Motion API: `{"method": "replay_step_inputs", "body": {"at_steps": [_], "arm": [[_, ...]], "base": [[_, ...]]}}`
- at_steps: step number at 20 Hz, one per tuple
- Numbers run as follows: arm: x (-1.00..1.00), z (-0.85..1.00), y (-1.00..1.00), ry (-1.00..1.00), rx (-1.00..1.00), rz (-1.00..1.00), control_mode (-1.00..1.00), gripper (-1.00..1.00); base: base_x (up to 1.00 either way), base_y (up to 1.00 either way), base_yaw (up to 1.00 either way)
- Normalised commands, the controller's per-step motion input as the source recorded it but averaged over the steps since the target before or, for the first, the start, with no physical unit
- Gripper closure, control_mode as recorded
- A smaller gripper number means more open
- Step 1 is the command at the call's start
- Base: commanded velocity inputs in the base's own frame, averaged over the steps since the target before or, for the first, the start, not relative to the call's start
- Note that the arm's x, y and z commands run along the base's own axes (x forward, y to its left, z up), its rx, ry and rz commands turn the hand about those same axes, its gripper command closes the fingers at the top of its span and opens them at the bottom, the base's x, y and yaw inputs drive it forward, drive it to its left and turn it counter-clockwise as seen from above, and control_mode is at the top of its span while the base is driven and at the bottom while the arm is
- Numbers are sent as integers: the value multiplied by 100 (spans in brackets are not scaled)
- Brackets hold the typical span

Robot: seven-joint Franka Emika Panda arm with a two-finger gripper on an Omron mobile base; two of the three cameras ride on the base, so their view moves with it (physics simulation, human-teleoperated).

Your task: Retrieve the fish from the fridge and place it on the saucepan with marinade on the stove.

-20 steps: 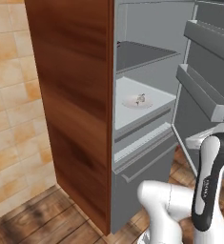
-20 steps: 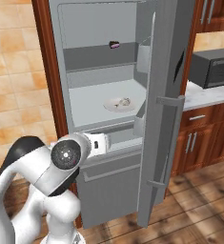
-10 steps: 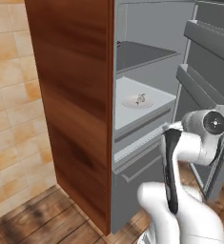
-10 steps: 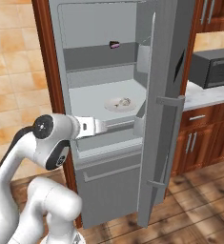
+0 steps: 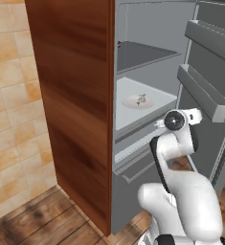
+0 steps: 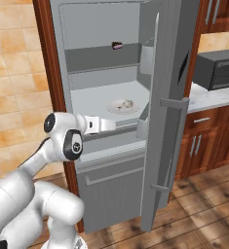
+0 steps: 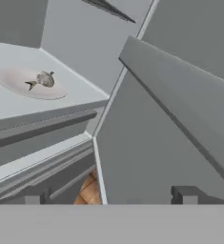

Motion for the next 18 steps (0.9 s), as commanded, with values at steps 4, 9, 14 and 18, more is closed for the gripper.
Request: {"method": "replay_step_inputs", "body": {"at_steps": [4, 9, 14, 18], "arm": [[50, 6, -70, 23, 0, -25, -100, -100], [44, 1, -67, 22, 0, -22, -100, -100], [40, -12, -71, 5, 0, -15, -100, -100], [36, -20, -79, 0, 0, -11, -100, -100]], "base": [[0, 0, 0], [0, 0, 0], [0, 0, 0], [0, 0, 0]]}}
